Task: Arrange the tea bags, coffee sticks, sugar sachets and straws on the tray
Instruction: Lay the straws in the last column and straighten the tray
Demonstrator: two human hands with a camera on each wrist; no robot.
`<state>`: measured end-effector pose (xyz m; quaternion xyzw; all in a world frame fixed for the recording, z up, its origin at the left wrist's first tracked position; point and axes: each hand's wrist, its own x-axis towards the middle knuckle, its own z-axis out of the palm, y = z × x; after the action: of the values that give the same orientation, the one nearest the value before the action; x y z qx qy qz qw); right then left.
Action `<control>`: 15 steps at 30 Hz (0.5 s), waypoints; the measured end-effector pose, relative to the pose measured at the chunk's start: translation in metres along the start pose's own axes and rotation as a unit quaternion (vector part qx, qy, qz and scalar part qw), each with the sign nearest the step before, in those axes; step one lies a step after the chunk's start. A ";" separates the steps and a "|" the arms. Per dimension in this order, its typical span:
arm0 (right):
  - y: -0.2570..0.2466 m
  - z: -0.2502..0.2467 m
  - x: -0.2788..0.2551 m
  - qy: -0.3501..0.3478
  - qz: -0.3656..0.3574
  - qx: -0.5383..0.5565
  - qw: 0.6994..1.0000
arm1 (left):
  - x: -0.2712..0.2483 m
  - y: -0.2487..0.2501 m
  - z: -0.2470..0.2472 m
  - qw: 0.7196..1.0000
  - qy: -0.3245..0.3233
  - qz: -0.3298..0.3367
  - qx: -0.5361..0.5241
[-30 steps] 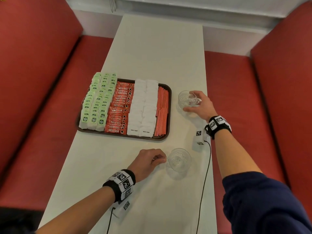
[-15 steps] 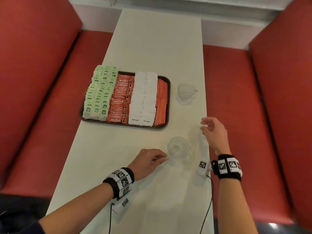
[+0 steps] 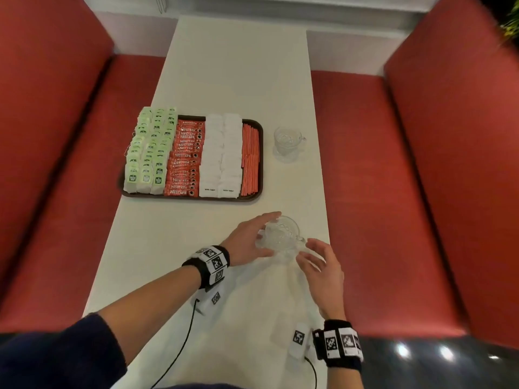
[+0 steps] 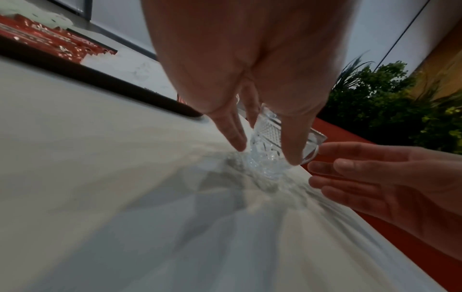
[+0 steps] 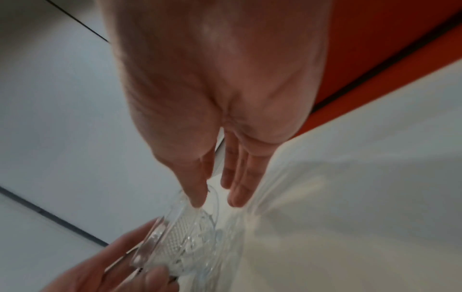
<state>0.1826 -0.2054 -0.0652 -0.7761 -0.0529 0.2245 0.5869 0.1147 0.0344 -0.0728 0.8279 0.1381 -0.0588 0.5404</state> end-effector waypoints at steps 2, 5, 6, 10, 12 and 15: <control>0.001 0.008 0.001 0.029 0.009 0.031 0.999 | 0.008 0.002 0.005 0.999 0.012 -0.005 -0.034; 0.005 0.026 0.004 0.038 0.019 0.038 0.998 | 0.013 0.003 0.016 0.997 0.038 -0.011 -0.064; 0.004 0.033 0.007 0.043 0.014 0.026 0.999 | 0.014 0.003 0.017 0.996 0.048 -0.016 -0.074; -0.002 0.050 0.030 0.078 -0.027 0.014 0.996 | 0.022 0.006 0.017 0.992 0.094 -0.032 -0.073; -0.005 0.054 0.045 0.072 -0.031 0.019 0.997 | 0.029 0.007 0.012 0.991 0.109 -0.035 -0.076; -0.008 0.061 0.069 0.072 -0.048 -0.006 0.996 | 0.039 0.008 0.005 0.990 0.113 -0.035 -0.083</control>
<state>0.2202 -0.1246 -0.0898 -0.7901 -0.0491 0.1399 0.5948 0.1547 0.0328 -0.0775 0.7761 0.2313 0.0279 0.5860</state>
